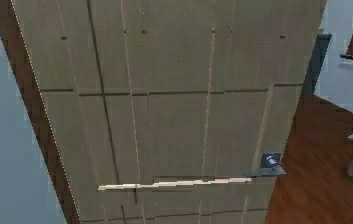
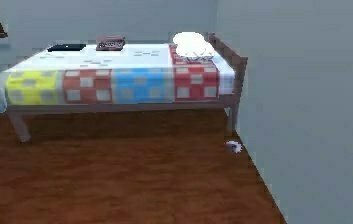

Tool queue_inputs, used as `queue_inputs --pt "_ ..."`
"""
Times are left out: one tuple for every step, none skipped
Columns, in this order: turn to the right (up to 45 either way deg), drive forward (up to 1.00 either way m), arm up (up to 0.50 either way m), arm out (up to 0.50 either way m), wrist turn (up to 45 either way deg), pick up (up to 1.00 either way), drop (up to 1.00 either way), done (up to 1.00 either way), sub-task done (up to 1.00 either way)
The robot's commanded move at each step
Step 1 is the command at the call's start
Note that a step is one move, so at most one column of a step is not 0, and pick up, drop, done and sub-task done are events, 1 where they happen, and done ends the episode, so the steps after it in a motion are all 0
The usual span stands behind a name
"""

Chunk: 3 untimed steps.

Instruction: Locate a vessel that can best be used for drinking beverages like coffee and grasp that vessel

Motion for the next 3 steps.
queue_inputs --pt "45.0 0.0 0.0 0.0 0.0 0.0 0.0 0.0 0.0" --pt "39.0 0.0 0.0 0.0 0.0 0.0 0.0 0.0 0.0" --pt "0.0 0.15 0.0 0.0 0.0 0.0 0.0 0.0 0.0"
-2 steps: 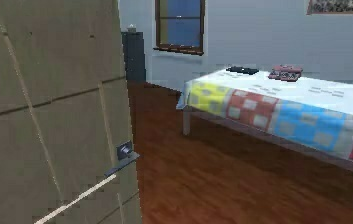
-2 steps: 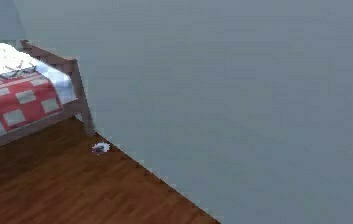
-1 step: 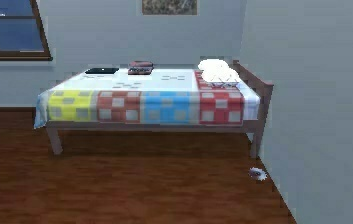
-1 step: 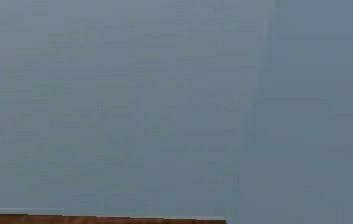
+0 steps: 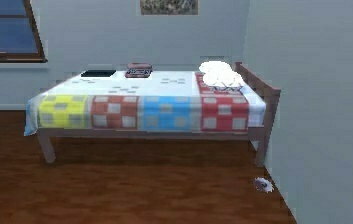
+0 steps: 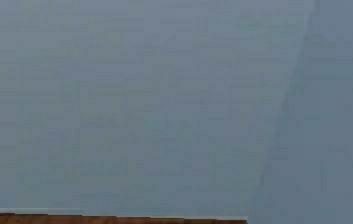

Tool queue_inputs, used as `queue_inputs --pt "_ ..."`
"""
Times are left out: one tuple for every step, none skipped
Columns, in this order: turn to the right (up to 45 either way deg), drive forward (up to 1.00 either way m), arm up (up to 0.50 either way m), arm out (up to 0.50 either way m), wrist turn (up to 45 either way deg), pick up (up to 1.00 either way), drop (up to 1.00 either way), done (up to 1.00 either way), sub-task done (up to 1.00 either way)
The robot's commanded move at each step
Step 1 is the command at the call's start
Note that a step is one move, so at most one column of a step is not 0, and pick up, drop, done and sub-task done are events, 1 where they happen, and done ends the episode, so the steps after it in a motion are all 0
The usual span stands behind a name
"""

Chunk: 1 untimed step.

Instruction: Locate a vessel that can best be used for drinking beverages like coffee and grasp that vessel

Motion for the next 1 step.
queue_inputs --pt "-45.0 0.0 0.0 0.0 0.0 0.0 0.0 0.0 0.0"
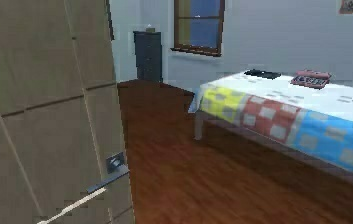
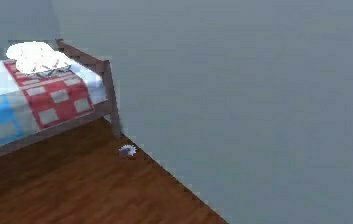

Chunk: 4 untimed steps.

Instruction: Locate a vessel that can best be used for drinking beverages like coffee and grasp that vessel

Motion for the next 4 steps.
queue_inputs --pt "-42.0 0.0 0.0 0.0 0.0 0.0 0.0 0.0 0.0" --pt "0.0 0.1 0.0 0.0 0.0 0.0 0.0 0.0 0.0" --pt "-45.0 0.0 0.0 0.0 0.0 0.0 0.0 0.0 0.0" --pt "-36.0 0.0 0.0 0.0 0.0 0.0 0.0 0.0 0.0"
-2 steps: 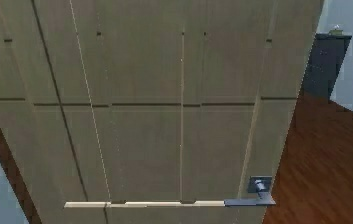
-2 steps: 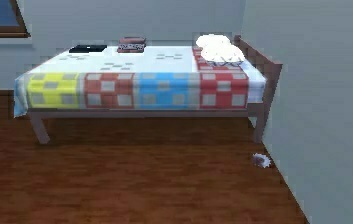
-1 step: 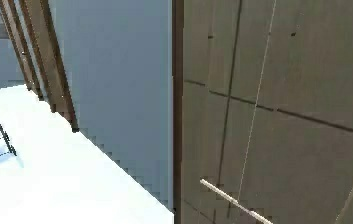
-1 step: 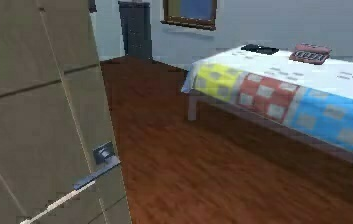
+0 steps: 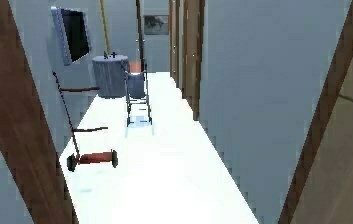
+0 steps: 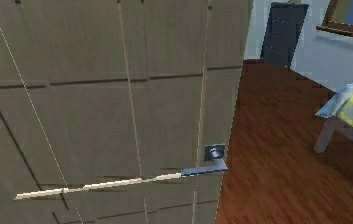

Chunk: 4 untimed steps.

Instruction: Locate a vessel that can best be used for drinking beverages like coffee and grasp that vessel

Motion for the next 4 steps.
queue_inputs --pt "0.0 1.0 0.0 0.0 0.0 0.0 0.0 0.0 0.0" --pt "0.0 1.0 0.0 0.0 0.0 0.0 0.0 0.0 0.0" --pt "0.0 0.85 0.0 0.0 0.0 0.0 0.0 0.0 0.0" --pt "33.0 0.0 0.0 0.0 0.0 0.0 0.0 0.0 0.0"
